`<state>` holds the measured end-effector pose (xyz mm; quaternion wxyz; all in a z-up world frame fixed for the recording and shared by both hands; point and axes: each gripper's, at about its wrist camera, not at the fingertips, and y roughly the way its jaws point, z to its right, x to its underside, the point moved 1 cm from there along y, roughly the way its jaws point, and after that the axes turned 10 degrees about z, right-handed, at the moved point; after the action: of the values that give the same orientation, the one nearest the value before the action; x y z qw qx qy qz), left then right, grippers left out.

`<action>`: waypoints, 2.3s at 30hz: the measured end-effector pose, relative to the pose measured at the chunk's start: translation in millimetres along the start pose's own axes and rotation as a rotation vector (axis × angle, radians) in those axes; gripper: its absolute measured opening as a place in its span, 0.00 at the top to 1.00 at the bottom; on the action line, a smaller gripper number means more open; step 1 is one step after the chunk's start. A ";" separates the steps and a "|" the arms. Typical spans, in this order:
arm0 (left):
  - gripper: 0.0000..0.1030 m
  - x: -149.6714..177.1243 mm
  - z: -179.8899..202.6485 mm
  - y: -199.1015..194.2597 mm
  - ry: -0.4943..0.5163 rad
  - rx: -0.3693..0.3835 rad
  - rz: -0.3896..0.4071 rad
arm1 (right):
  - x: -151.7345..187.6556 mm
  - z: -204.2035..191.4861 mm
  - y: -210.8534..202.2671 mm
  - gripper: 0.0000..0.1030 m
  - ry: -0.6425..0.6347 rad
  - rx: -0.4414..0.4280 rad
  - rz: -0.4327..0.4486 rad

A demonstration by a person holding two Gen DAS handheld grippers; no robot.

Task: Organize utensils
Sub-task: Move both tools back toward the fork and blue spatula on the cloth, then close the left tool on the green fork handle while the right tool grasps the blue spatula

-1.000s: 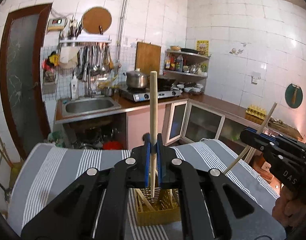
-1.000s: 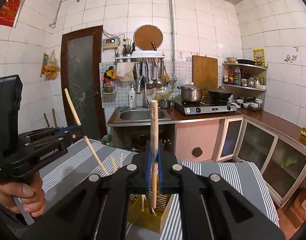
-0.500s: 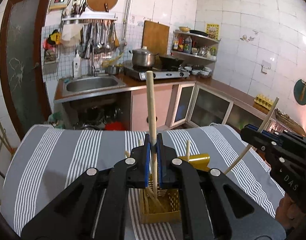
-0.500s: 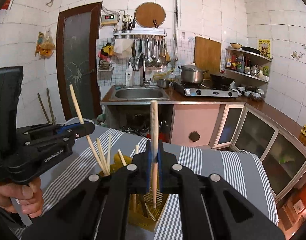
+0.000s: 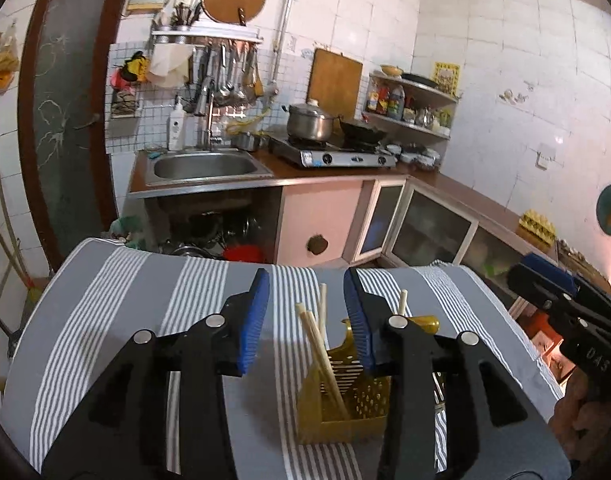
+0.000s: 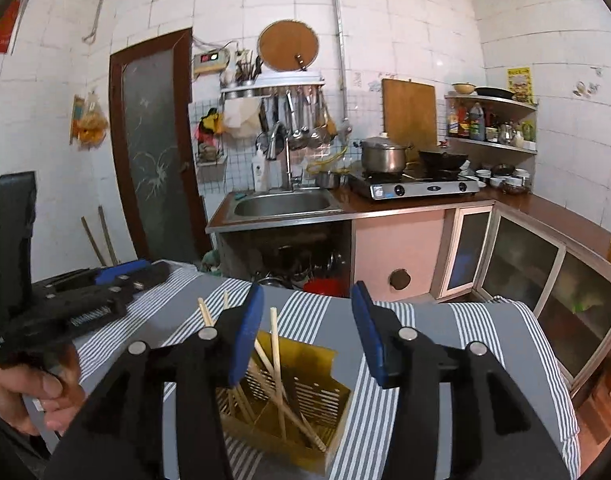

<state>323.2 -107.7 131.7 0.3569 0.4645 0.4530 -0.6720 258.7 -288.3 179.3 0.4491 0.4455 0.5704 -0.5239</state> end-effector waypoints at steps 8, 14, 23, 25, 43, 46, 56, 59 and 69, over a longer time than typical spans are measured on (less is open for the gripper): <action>0.51 31.7 -7.2 -72.1 0.103 -0.077 0.061 | 39.1 25.0 -64.8 0.56 0.031 0.037 0.016; 0.49 96.3 -25.9 -134.6 0.044 -0.172 0.080 | 106.0 35.1 -112.8 0.55 0.004 0.119 -0.068; 0.48 182.8 -42.3 -188.7 -0.027 -0.221 -0.031 | 201.2 64.0 -191.7 0.50 0.080 0.232 -0.236; 0.48 197.2 -43.5 -195.8 -0.043 -0.228 -0.045 | 209.8 67.1 -199.8 0.50 0.082 0.252 -0.248; 0.45 240.3 38.4 -194.6 0.024 -0.102 -0.151 | 217.5 85.6 -225.3 0.48 0.058 0.318 -0.215; 0.46 243.4 63.4 -176.4 0.030 -0.035 -0.221 | 220.0 95.5 -223.6 0.47 0.071 0.334 -0.224; 0.46 257.6 142.5 -112.5 0.143 0.068 -0.363 | 220.8 115.2 -205.8 0.47 0.086 0.328 -0.250; 0.46 266.2 156.4 -86.8 0.162 0.068 -0.424 | 221.3 119.6 -188.3 0.47 0.091 0.325 -0.294; 0.76 278.2 157.5 -34.3 0.182 0.065 -0.535 | 219.8 114.1 -111.5 0.47 0.094 0.205 -0.436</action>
<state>157.6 -260.6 -97.5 0.1098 0.3980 0.5678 -0.7121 110.9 -400.0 -19.3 0.2509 0.3790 0.6170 -0.6424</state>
